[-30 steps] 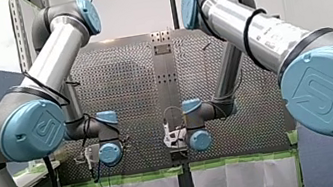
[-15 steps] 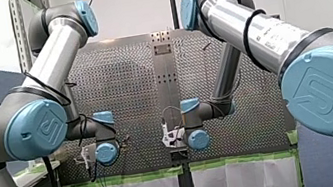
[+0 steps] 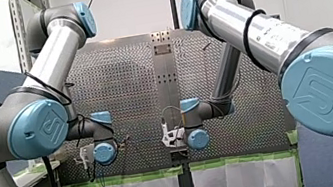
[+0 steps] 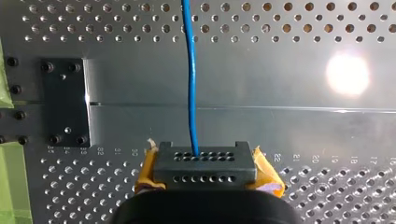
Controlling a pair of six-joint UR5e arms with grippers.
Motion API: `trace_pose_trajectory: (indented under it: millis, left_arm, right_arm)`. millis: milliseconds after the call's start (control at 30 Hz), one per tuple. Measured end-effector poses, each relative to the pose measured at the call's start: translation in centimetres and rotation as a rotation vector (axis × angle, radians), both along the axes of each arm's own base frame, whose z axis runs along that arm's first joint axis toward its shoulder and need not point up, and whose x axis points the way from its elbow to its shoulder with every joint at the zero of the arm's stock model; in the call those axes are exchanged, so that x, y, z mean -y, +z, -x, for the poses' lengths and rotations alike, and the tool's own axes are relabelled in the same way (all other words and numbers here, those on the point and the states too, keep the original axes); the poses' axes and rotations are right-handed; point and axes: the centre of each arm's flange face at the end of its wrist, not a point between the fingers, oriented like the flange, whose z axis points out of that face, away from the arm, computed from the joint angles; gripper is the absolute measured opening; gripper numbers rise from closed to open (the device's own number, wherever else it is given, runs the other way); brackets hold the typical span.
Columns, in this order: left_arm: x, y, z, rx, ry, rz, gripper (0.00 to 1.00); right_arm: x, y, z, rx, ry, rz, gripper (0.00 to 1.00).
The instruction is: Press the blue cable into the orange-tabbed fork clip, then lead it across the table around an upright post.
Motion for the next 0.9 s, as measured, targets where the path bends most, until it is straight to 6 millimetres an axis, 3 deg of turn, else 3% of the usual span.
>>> trace_pose_trajectory:
  millis: [200, 600, 900]
  left_arm:
    - [-0.5, -0.4, -0.1, -0.012, 0.012, 0.006, 0.0]
    - [-0.3, -4.2, -1.4, -0.076, -0.01, 0.003, 0.0]
    - [-0.6, -4.7, -1.7, -0.094, -0.005, 0.0, 0.0]
  right_arm:
    - [0.1, 0.0, 0.1, 0.0, -0.002, 0.0, 0.0]
    - [0.2, 0.1, 0.1, -0.007, -0.002, 0.006, 0.0]
    - [0.5, 0.5, -0.4, -0.005, 0.001, 0.015, 0.0]
